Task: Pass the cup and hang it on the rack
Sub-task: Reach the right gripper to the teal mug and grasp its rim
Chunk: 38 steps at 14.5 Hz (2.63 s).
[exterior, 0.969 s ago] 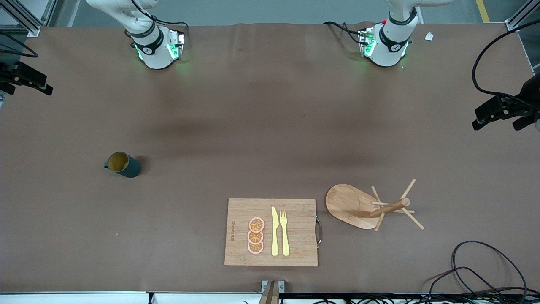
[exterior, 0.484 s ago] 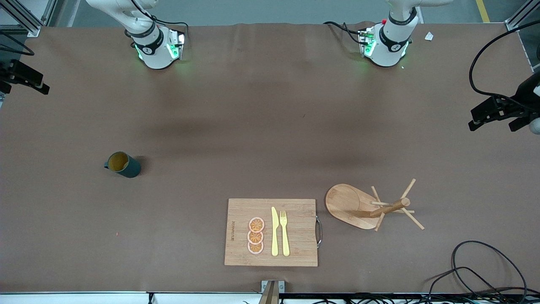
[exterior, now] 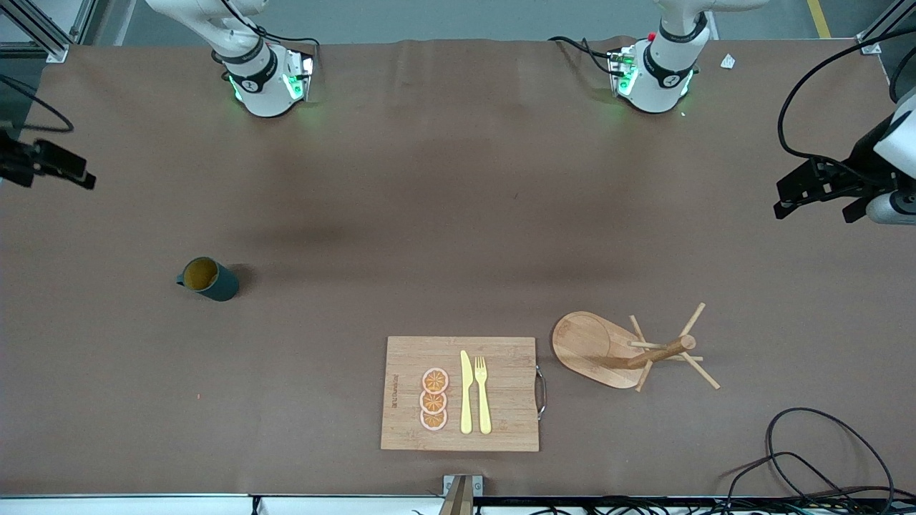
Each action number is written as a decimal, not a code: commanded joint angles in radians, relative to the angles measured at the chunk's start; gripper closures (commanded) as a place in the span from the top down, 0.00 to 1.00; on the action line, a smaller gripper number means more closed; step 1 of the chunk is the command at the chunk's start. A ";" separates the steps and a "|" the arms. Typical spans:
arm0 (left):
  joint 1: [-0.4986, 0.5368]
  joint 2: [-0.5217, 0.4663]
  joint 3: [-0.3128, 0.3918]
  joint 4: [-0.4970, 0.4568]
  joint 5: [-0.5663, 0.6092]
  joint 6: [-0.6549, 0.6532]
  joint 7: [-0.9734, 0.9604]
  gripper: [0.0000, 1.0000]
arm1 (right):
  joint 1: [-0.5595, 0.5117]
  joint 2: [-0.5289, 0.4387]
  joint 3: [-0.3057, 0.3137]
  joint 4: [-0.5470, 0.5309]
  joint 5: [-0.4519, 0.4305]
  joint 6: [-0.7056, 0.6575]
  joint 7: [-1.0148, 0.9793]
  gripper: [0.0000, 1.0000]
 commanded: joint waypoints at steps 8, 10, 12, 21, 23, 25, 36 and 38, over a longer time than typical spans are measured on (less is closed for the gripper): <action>0.009 -0.007 0.000 0.004 -0.009 -0.008 0.013 1.00 | -0.024 0.150 0.010 -0.289 0.007 0.466 -0.287 1.00; 0.012 -0.007 0.000 0.004 -0.009 -0.008 0.016 1.00 | -0.028 0.175 0.010 -0.365 0.007 0.565 -0.372 1.00; 0.011 -0.007 0.000 0.004 -0.009 -0.008 0.014 1.00 | -0.032 0.214 0.010 -0.396 0.007 0.617 -0.503 1.00; 0.011 -0.007 0.000 0.003 -0.010 -0.011 0.014 1.00 | -0.069 0.319 0.011 -0.541 0.008 0.863 -0.712 0.88; 0.012 -0.007 0.000 0.003 -0.010 -0.011 0.014 1.00 | -0.067 0.331 0.014 -0.542 0.008 0.886 -0.717 0.70; 0.012 -0.007 0.000 0.003 -0.010 -0.011 0.016 1.00 | -0.061 0.331 0.016 -0.541 0.008 0.880 -0.722 0.32; 0.012 -0.007 0.002 0.003 -0.010 -0.011 0.019 1.00 | 0.053 0.223 0.023 -0.507 0.096 0.690 -0.427 0.00; 0.012 -0.007 0.002 0.002 -0.010 -0.011 0.019 1.00 | 0.156 0.175 0.023 -0.511 0.094 0.653 -0.197 0.00</action>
